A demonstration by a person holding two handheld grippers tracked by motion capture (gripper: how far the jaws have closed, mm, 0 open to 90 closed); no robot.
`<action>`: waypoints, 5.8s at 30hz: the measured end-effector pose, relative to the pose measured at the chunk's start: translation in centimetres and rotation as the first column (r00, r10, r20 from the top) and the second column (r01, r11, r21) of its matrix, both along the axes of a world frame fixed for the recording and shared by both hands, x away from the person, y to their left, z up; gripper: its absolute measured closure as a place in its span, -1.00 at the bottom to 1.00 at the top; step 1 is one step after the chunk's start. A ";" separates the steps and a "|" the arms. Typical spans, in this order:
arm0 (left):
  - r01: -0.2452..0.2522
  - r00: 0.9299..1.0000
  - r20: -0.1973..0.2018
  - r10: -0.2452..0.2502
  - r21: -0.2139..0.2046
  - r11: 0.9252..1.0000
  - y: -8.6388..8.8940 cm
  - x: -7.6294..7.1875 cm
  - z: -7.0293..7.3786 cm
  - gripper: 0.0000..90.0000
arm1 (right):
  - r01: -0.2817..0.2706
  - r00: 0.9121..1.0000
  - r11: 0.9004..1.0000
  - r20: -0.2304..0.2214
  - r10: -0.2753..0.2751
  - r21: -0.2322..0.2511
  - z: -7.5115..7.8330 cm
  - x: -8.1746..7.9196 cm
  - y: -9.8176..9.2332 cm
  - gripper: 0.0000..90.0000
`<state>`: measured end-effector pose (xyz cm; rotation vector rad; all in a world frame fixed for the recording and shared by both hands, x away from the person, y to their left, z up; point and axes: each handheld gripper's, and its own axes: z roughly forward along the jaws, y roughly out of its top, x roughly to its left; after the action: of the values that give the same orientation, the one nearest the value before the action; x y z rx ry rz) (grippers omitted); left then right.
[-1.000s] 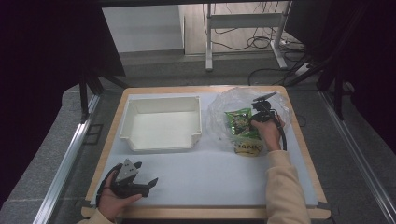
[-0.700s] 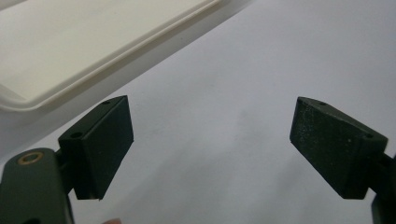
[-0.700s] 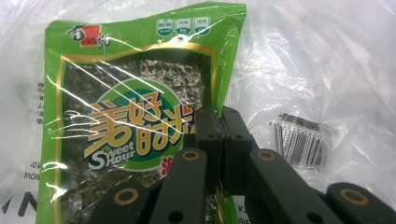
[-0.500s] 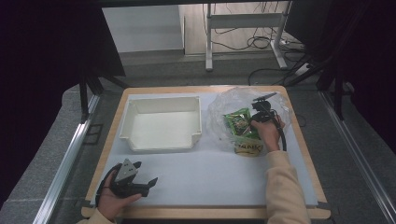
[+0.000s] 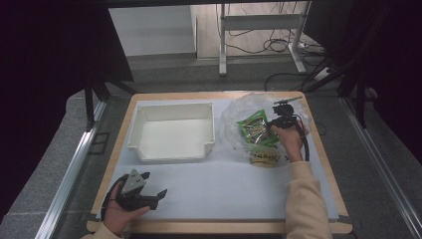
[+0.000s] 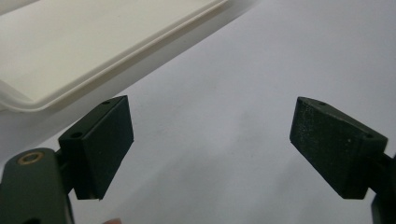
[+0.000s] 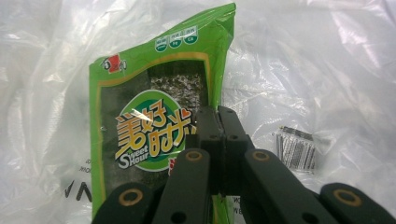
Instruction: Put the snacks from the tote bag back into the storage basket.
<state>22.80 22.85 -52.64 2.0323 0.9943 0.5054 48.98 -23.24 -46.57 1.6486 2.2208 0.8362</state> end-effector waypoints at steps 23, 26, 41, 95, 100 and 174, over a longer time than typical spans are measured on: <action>-0.002 1.000 0.003 0.002 0.000 1.000 0.2 0.0 0.1 -0.70 | 0.000 0.996 0.998 0.091 -0.006 0.063 2.6 -1.4 -1.5 0.99; -0.003 1.000 0.003 0.003 0.000 1.000 0.2 0.0 0.1 -0.70 | 0.002 0.995 0.998 0.095 -0.008 0.063 2.8 -1.6 -1.6 0.99; -0.004 1.000 0.004 0.004 0.000 1.000 0.2 0.0 0.1 -0.70 | 0.024 0.987 0.991 0.154 -0.044 0.129 4.3 -2.7 -2.9 0.99; 0.007 1.000 0.002 -0.007 0.004 1.000 0.1 -0.1 0.0 -0.70 | -0.135 0.946 0.937 0.324 0.025 0.321 8.1 -5.5 0.8 0.99; 0.008 1.000 0.003 -0.008 0.005 1.000 0.1 -0.1 0.0 -0.70 | -0.159 0.942 0.929 0.333 0.041 0.334 8.4 -5.8 1.3 0.99; 0.112 0.994 -0.006 -0.112 -0.009 0.994 -1.0 0.9 0.0 -0.70 | -0.237 0.941 0.909 0.313 0.127 0.344 7.4 -6.4 11.2 0.99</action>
<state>23.68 21.81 -52.60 2.0702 0.8784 0.4345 42.57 -12.06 -39.22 1.3589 2.1253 1.5317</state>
